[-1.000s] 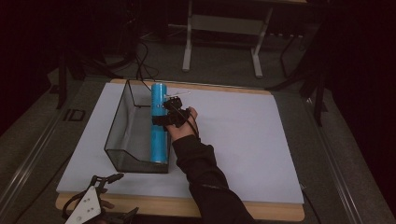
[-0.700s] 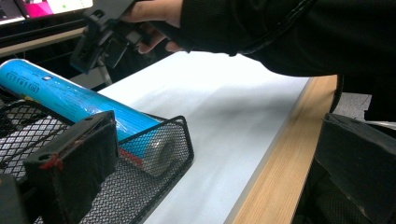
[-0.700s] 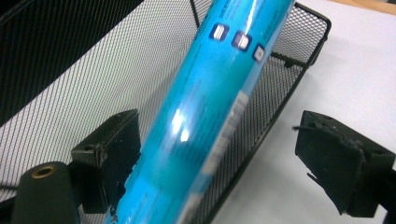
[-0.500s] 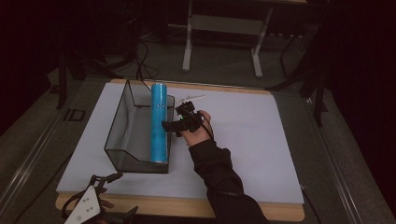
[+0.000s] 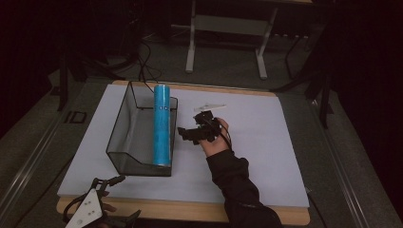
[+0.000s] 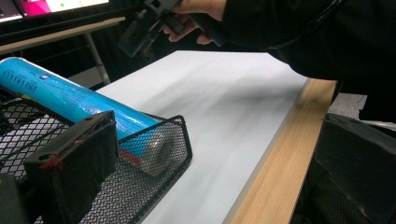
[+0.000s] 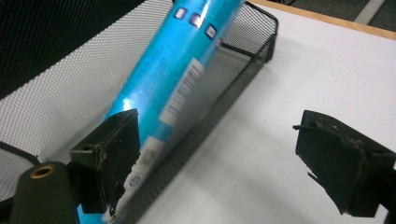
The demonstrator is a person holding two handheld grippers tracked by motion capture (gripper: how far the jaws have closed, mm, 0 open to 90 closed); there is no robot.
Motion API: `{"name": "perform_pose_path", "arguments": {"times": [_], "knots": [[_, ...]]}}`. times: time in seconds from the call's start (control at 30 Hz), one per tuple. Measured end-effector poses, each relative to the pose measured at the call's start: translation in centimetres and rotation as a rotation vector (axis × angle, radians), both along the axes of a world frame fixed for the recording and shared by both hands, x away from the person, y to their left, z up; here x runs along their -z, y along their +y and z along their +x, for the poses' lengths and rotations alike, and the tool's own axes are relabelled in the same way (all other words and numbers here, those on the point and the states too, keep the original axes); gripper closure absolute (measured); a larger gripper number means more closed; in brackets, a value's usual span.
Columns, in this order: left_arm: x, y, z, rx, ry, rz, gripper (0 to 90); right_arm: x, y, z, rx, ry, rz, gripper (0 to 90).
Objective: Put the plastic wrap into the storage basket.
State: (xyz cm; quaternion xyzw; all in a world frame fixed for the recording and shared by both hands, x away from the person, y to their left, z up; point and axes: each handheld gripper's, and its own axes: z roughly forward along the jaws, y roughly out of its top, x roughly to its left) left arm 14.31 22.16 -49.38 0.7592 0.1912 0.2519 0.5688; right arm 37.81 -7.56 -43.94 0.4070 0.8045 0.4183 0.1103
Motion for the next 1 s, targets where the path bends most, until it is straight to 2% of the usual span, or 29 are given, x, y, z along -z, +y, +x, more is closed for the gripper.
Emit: {"name": "perform_pose_path", "arguments": {"times": [0.2, 0.27, 0.53, 0.6, 0.73, 1.0], "knots": [[0.0, 0.0, 0.0, 0.000, 0.000, -0.001, 0.2, 0.1, -1.9, -0.7, 0.002, -0.012, 0.003, 13.4], [0.0, 0.0, 0.0, 0.000, 0.002, 0.000, 0.2, 0.3, -2.8, -1.1, -0.017, -0.008, 0.010, 13.5], [0.0, 0.0, 0.0, 0.000, 0.002, 0.006, 0.2, 0.7, -4.4, -2.3, -0.026, -0.004, -0.009, 13.4], [0.0, 0.0, 0.1, 0.000, 0.003, 0.003, 0.2, 1.0, -5.2, -2.8, -0.040, -0.007, -0.006, 13.4], [0.1, -0.1, 0.1, 0.001, 0.005, 0.006, 0.2, 1.6, -5.9, -3.5, -0.065, -0.017, -0.034, 13.4], [0.1, -0.1, 0.1, 0.002, 0.006, 0.008, 0.2, 2.7, -7.3, -4.5, -0.084, -0.021, -0.043, 13.5]]}}
